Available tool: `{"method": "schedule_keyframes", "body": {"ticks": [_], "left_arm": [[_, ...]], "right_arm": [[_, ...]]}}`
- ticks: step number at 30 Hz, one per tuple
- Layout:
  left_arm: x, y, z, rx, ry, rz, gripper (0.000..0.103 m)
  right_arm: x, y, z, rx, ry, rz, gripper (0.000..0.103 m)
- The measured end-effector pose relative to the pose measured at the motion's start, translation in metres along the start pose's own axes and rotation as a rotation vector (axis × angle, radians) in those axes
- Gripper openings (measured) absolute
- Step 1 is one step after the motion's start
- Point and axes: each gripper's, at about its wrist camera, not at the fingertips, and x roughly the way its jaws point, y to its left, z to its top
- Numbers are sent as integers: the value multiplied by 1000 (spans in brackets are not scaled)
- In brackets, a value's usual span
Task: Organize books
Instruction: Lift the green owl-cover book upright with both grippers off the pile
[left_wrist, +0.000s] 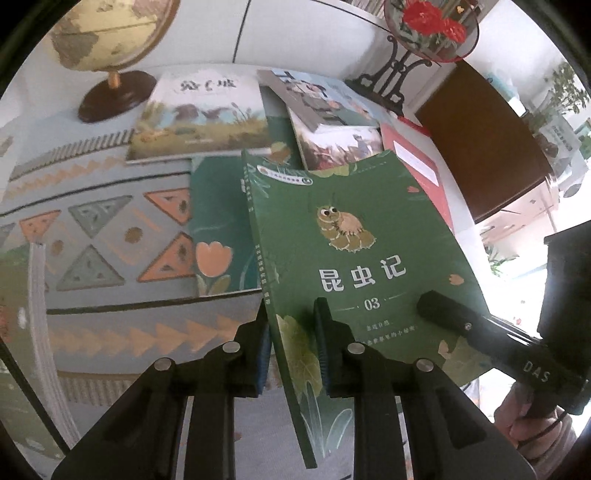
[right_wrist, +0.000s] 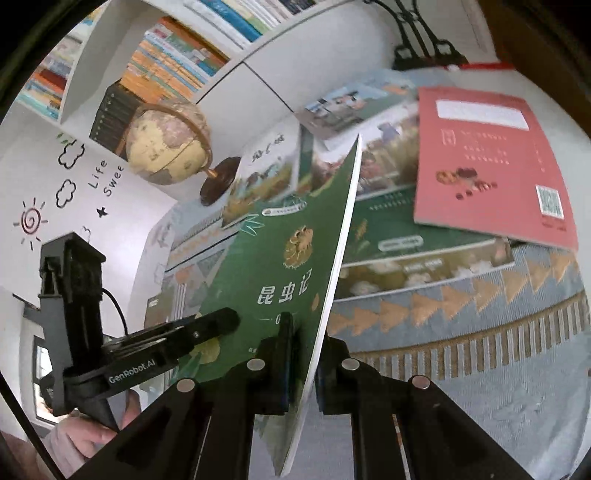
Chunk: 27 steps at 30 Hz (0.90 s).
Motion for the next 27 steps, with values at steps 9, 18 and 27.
{"method": "schedule_keyframes", "body": {"ticks": [9,18,27], "left_arm": [[-28,17,-1,-9,-37,6,18],[-65,50,-5,-40,-96,-3,19],[-107,101,-14,-75,-149,9,20]], "right_arm": [[-2,39,0,-63,-21,-13,9],[-3,86,-3,-113,-54,-18,10],[7,151,-7,-183,-72,-12,9]]}}
